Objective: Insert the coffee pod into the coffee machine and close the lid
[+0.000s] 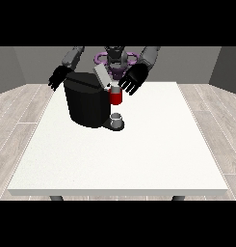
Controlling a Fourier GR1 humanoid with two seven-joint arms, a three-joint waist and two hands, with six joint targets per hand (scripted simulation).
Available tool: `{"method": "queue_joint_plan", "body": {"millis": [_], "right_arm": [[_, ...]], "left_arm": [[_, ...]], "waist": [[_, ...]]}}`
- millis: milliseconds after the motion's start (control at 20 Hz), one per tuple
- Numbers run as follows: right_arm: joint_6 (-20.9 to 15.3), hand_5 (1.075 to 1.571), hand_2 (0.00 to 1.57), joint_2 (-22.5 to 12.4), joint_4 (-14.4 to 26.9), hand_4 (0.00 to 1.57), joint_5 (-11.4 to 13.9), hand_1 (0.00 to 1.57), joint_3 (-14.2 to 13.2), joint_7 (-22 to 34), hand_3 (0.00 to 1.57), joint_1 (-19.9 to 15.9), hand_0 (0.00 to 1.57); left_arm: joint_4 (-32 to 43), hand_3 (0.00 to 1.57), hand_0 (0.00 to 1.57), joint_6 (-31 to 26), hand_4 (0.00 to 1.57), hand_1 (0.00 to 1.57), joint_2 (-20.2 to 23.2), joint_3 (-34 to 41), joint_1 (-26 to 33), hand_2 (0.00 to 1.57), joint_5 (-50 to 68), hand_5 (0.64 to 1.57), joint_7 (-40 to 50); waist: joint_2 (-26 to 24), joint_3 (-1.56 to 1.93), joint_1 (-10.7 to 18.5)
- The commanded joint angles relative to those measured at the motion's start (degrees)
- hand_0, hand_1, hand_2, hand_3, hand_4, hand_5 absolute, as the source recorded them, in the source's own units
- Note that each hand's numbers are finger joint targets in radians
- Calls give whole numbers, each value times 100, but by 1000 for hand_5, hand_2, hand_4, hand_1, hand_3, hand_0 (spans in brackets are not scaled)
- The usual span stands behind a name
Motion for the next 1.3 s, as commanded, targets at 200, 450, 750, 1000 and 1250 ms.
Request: {"method": "queue_joint_plan", "body": {"millis": [200, 450, 750, 1000, 1250], "right_arm": [[58, 1571, 0, -35, -72, 353, 10, 0, 42, -43, 0, 99, 0], [-210, 1571, 0, 227, -236, 387, 253, 0, 335, 70, 0, 306, 0], [-25, 1571, 0, 37, -164, 363, 63, 0, 132, 60, 0, 174, 0], [8, 1571, 0, 88, -100, 405, -85, 0, 29, -58, 0, 418, 0], [106, 1571, 0, 151, -31, 424, -179, 0, -12, -371, 0, 961, 0]], "left_arm": [[110, 0, 0, -161, 0, 0, 158, -257, 76, 0, -344, 1571, -116], [181, 0, 0, -393, 0, 0, 429, -217, 159, 0, -367, 1571, -368], [121, 0, 0, -233, 0, 0, 175, -171, 122, 0, -410, 1571, -69], [-62, 0, 0, -272, 0, 0, 74, -270, 399, 0, -474, 1571, -181], [-123, 0, 0, -317, 0, 0, -454, 11, 884, 0, -23, 1571, -73]], "waist": [[58, -4, -154], [-129, -5, -66], [-178, -4, -70], [-541, -3, 176], [-1080, -3, 420]]}}
